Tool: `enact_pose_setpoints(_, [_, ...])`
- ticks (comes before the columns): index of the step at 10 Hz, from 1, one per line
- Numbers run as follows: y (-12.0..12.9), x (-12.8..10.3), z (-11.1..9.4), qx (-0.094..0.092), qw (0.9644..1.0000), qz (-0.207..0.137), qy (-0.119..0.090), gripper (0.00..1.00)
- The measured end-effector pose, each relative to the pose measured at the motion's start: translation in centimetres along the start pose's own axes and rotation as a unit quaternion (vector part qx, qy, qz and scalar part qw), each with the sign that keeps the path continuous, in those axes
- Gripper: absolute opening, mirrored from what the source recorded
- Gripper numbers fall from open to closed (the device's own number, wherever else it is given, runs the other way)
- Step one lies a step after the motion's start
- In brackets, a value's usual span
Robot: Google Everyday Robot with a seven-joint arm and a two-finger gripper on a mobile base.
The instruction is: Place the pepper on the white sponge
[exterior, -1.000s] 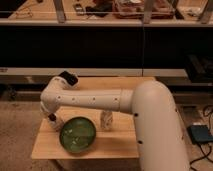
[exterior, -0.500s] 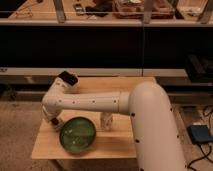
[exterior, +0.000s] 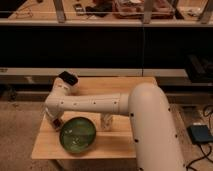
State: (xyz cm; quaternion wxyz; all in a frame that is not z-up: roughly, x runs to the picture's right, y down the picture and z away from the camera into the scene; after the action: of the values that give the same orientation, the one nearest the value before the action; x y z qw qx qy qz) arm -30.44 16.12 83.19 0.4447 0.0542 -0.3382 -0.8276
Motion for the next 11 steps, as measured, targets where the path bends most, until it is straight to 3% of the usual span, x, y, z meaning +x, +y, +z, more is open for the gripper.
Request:
enact_pose_setpoints(3, [0.6, 0.3, -0.2, -0.009, 0.9999, 0.003, 0.008, 0.79])
enact_pose_setpoints(11, [0.1, 0.7, -1.3, -0.006, 0.9997, 0.004, 0.025, 0.80])
